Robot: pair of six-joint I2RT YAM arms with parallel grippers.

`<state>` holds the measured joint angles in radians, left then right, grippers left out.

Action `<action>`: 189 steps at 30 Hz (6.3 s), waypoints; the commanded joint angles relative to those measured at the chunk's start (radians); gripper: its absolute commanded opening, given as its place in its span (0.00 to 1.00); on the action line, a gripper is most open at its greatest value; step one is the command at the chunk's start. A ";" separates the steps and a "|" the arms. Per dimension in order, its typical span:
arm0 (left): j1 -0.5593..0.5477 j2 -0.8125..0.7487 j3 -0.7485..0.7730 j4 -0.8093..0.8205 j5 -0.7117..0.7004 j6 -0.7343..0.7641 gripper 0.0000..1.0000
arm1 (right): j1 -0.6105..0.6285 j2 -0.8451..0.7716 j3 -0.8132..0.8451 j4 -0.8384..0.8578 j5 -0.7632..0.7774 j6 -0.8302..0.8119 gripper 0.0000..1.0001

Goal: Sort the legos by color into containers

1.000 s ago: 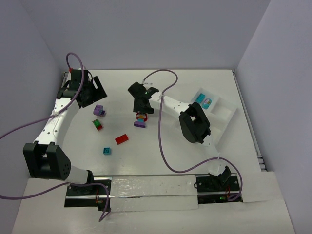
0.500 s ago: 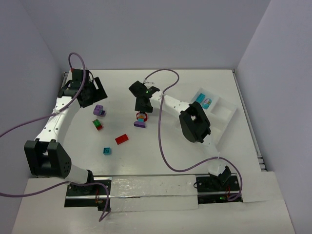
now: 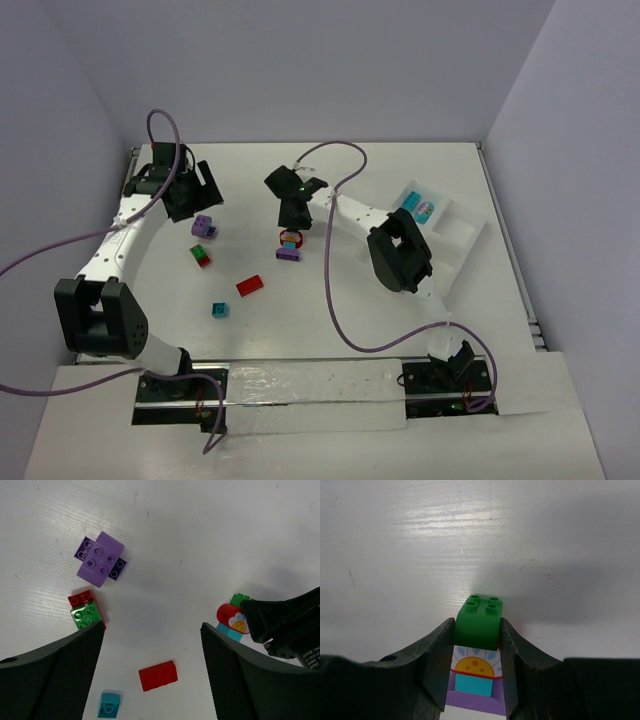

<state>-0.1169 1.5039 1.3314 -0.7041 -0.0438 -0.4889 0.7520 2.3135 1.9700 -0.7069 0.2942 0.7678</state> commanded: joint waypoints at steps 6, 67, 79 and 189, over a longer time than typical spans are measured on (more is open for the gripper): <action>-0.003 -0.139 -0.265 0.397 0.641 -0.097 0.85 | -0.009 -0.157 -0.070 0.077 -0.010 -0.033 0.00; -0.122 0.141 -0.329 0.913 0.768 -0.280 0.00 | -0.205 -0.382 -0.066 0.143 -0.267 -0.032 0.00; -0.121 0.157 -0.238 0.814 0.793 -0.219 0.00 | -0.411 -0.645 -0.367 0.100 -0.086 -0.105 0.00; -0.102 0.058 -0.051 0.961 1.007 -0.598 0.00 | -0.237 -0.598 -0.794 1.537 -1.055 0.426 0.65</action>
<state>-0.2249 1.6024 1.2732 0.1936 0.9409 -1.0780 0.5190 1.7178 1.1799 0.6482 -0.7382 1.1291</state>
